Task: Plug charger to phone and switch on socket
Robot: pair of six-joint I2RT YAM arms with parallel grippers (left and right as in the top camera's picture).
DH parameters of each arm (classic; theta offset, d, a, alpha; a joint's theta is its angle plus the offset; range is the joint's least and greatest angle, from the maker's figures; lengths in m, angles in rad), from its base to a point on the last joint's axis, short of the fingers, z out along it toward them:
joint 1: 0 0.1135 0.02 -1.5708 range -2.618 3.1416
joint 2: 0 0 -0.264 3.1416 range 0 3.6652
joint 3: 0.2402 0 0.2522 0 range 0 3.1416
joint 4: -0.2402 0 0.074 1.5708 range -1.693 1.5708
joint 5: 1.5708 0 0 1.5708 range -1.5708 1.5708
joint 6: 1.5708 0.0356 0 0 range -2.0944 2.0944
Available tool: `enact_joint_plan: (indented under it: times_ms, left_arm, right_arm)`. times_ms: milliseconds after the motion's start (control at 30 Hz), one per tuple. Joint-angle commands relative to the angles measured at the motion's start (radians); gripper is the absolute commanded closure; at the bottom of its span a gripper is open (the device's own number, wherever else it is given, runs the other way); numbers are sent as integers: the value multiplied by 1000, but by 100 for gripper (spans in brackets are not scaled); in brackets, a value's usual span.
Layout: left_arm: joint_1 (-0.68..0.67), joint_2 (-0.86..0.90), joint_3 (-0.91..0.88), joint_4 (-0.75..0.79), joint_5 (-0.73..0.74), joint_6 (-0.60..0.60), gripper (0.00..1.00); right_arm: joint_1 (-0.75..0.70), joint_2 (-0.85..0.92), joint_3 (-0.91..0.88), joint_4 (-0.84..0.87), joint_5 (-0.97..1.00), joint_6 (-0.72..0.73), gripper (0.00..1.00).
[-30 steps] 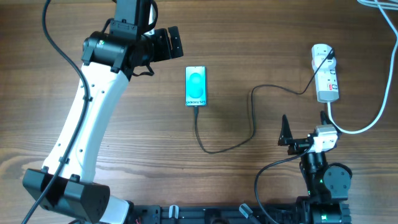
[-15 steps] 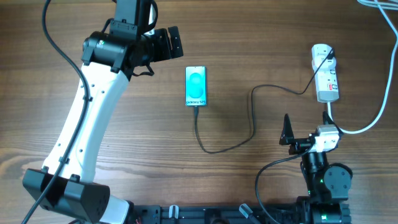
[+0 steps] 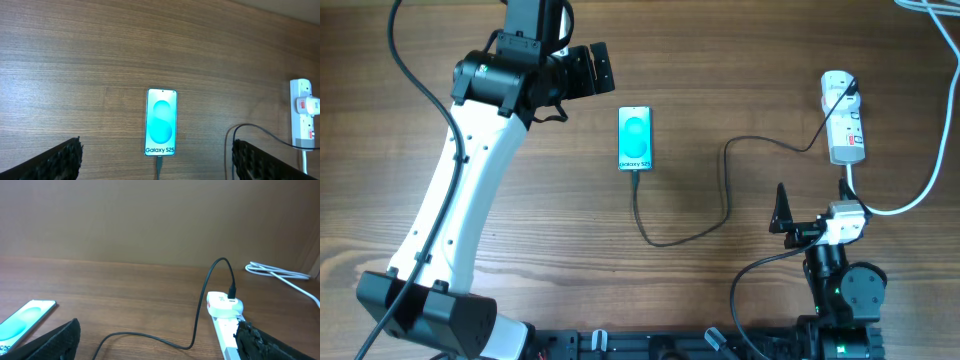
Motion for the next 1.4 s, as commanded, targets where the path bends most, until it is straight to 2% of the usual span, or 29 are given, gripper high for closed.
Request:
enact_joint_plan:
  times_ms: [0, 667, 967, 1267, 1367]
  left_arm:
    - [3, 7, -5, 3, -6, -8, 0]
    - [-3, 1, -5, 2, -8, -3, 0]
    - [-9, -84, -14, -125, -18, 3, 0]
    - [-8, -325, -296, -111, -17, 3, 0]
    - [-8, -462, -471, -22, -2, 48, 0]
  right_arm:
    - [-4, -12, -1, 1, 9, -6, 0]
    - [-4, -12, -1, 1, 9, -6, 0]
    - [-4, -12, -1, 1, 9, -6, 0]
    - [-4, -12, -1, 1, 9, -6, 0]
    - [-4, -12, -1, 1, 9, -6, 0]
